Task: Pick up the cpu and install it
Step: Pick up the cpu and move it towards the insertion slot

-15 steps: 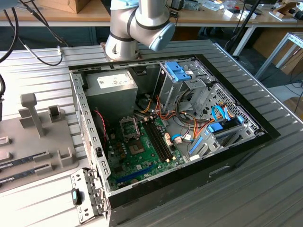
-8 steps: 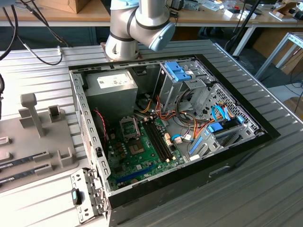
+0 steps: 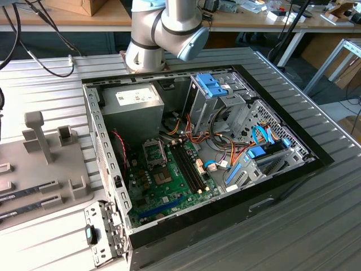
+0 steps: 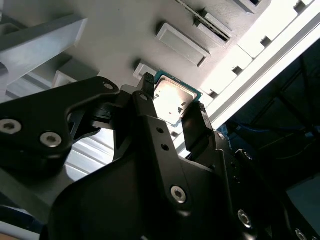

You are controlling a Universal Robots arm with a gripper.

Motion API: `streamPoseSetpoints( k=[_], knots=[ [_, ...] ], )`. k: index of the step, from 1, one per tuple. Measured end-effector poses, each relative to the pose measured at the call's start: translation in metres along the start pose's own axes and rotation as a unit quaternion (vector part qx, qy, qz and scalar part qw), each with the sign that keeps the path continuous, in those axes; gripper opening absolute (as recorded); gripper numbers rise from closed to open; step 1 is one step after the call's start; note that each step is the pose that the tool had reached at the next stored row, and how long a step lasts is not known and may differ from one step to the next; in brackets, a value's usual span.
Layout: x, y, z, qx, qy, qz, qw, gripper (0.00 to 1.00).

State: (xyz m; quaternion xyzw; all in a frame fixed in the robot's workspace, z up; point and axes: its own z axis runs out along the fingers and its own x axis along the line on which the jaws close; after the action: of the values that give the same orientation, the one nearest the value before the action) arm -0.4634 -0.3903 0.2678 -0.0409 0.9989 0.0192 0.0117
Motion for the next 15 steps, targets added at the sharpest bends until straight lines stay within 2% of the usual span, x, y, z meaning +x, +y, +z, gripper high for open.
streamPoseSetpoints(
  k=[15],
  knots=[
    [-0.0001,0.0002,-0.0058,0.0000,0.0000,0.000,1.00000,0.47]
  ],
)
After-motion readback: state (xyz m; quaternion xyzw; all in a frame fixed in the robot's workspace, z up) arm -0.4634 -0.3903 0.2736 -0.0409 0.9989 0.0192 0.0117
